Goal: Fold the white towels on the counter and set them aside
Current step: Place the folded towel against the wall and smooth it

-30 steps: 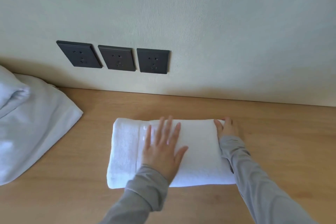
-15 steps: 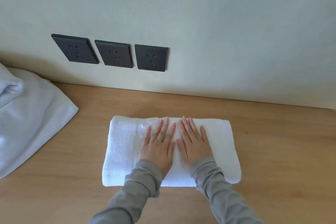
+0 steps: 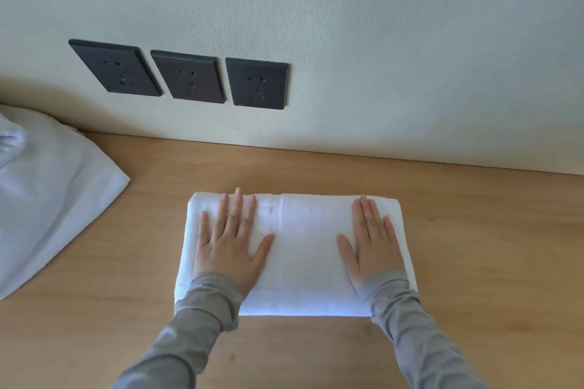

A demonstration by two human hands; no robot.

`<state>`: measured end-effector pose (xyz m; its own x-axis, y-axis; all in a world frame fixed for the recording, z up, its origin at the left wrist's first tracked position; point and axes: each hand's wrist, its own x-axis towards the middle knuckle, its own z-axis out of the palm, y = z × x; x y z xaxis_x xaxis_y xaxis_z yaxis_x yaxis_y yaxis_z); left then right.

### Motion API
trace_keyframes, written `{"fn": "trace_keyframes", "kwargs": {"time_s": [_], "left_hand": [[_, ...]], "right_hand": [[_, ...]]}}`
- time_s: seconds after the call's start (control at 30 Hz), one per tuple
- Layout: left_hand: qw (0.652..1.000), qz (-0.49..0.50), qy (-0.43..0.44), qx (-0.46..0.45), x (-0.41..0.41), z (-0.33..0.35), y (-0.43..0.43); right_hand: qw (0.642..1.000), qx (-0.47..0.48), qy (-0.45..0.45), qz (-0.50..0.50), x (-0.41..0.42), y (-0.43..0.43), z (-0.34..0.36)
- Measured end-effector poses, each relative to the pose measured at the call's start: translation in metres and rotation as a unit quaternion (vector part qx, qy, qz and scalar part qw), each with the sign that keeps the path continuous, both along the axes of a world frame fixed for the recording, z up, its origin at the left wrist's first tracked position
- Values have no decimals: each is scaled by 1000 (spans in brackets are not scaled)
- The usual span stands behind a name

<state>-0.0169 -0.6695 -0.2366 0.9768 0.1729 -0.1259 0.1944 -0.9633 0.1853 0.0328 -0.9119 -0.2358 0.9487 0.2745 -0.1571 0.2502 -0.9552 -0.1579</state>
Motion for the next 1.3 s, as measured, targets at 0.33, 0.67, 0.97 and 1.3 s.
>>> {"fn": "trace_keyframes", "kwargs": {"time_s": [0.33, 0.67, 0.97, 1.3], "left_hand": [[999, -38, -14, -16, -17, 5, 31], [979, -194, -63, -11, -37, 43, -30], [966, -251, -14, 52, -55, 36, -23], [988, 49, -24, -145, -97, 32, 21]], "right_hand": [[999, 32, -10, 9, 2, -17, -2], [992, 36, -33, 116, -35, 18, 36], [976, -89, -2, 198, -58, 12, 26], [988, 102, 52, -103, -89, -42, 21]]}}
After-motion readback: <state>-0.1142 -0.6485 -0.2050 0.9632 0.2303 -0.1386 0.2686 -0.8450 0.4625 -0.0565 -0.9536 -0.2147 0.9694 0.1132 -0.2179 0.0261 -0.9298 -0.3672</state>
